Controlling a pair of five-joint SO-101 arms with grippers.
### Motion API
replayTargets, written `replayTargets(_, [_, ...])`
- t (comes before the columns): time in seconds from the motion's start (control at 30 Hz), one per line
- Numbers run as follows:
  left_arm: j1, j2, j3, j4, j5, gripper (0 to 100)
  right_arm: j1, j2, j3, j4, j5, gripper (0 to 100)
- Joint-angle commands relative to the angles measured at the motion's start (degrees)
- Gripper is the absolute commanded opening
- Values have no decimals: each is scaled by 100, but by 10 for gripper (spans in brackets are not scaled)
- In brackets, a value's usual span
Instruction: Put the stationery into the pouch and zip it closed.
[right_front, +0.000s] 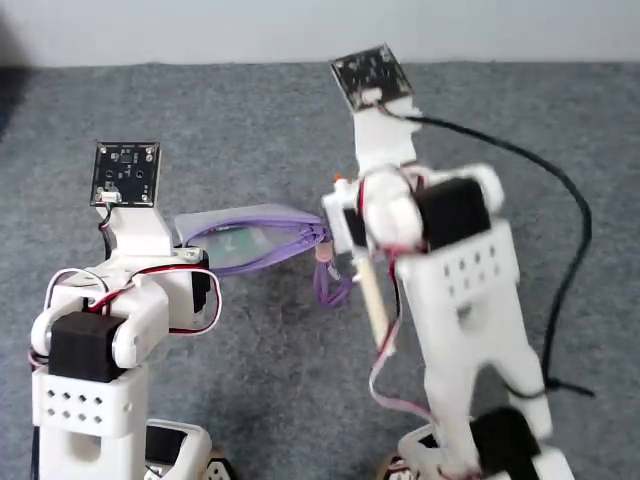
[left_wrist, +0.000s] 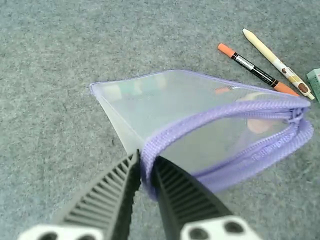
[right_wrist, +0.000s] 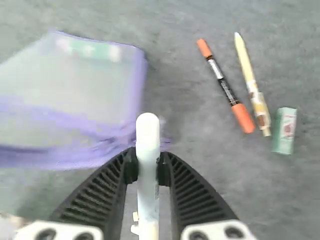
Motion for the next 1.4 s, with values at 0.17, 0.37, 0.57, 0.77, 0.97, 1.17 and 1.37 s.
replayTargets(0.17, [44, 9, -101, -18, 44, 12, -787, -1974, 1574, -1982, -686, 8])
replayTargets(0.37, [44, 9, -101, 9, 44, 12, -1156, -3327, 3297, -3969, -651, 8])
replayTargets(0.57, [44, 9, -75, -9, 44, 12, -1481, -3925, 4273, -5895, -642, 8])
replayTargets(0.77, [44, 9, -66, -18, 44, 12, -1490, -3873, 4949, -7556, -299, 8])
replayTargets(0.97, [44, 9, -66, -18, 44, 12, -1490, -3530, 5459, -8620, 360, 8])
replayTargets(1.17, [44, 9, -66, -18, 44, 12, -1499, -3758, 6154, -8690, 378, 8])
replayTargets(1.37, [44, 9, -66, -26, 44, 12, -1719, -4549, 6462, -7565, 387, 8])
